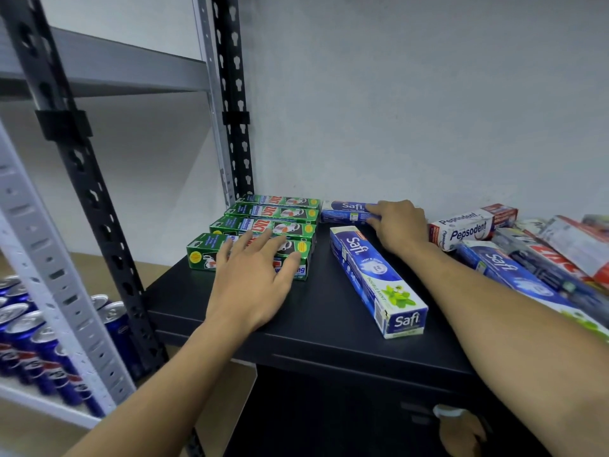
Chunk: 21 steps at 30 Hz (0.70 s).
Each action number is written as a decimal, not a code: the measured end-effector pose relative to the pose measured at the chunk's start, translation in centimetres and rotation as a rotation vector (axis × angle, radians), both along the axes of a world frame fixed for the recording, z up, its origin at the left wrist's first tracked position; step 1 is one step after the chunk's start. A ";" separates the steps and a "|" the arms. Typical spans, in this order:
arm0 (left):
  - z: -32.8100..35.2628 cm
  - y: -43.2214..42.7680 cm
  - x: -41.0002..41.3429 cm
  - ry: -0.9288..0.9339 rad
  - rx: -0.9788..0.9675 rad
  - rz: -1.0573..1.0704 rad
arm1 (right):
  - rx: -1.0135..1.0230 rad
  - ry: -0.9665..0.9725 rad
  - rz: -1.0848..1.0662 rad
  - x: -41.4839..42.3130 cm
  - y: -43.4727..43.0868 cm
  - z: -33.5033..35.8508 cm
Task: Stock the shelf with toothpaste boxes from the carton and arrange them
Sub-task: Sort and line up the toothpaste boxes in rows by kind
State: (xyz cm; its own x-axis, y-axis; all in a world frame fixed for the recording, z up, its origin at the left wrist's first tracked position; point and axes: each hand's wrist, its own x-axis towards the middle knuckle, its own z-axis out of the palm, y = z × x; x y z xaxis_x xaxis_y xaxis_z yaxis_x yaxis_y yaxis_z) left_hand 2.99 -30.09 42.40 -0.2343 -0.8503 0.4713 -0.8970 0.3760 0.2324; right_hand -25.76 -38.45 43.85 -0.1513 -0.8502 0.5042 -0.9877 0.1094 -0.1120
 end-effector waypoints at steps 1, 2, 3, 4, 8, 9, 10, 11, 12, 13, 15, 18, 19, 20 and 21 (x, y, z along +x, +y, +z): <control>0.0 0.0 0.0 0.002 0.000 -0.001 | 0.001 -0.006 0.008 0.0 0.1 0.0; 0.0 0.0 0.0 0.004 -0.001 -0.001 | 0.002 -0.019 0.013 0.0 0.3 0.0; 0.0 0.0 0.0 0.006 -0.001 0.000 | 0.001 -0.048 0.016 0.0 0.5 0.1; 0.0 0.0 0.0 0.009 0.000 0.002 | -0.009 -0.092 0.022 0.0 0.9 0.2; 0.0 0.0 0.1 0.015 -0.001 0.006 | -0.083 -0.333 0.070 0.5 3.3 1.4; 0.0 0.0 0.1 0.014 0.001 0.007 | -0.082 -0.371 0.079 0.7 4.0 1.7; 0.1 0.0 0.1 0.012 0.004 0.008 | -0.069 -0.397 0.088 1.0 4.9 2.0; 0.1 0.0 0.1 0.008 0.006 0.009 | -0.053 -0.414 0.108 1.4 5.9 2.3; 0.2 0.1 0.1 0.005 0.007 0.012 | -0.039 -0.419 0.133 1.9 7.0 2.7; 0.2 0.1 0.1 0.005 0.010 0.015 | -0.027 -0.416 0.161 2.4 8.2 3.0; 0.3 0.4 0.0 0.009 0.015 0.026 | 0.007 -0.395 0.194 3.7 11.3 3.7; 0.4 0.5 0.0 0.012 0.020 0.046 | 0.119 -0.358 0.150 5.0 15.1 4.0; 0.4 0.5 0.1 0.015 0.025 0.050 | 0.164 -0.331 0.125 5.4 16.2 3.8; 0.5 0.6 0.1 0.017 0.028 0.052 | 0.205 -0.299 0.107 5.8 17.0 3.5; 0.5 0.6 0.1 0.020 0.029 0.054 | 0.234 -0.270 0.098 6.1 17.6 3.2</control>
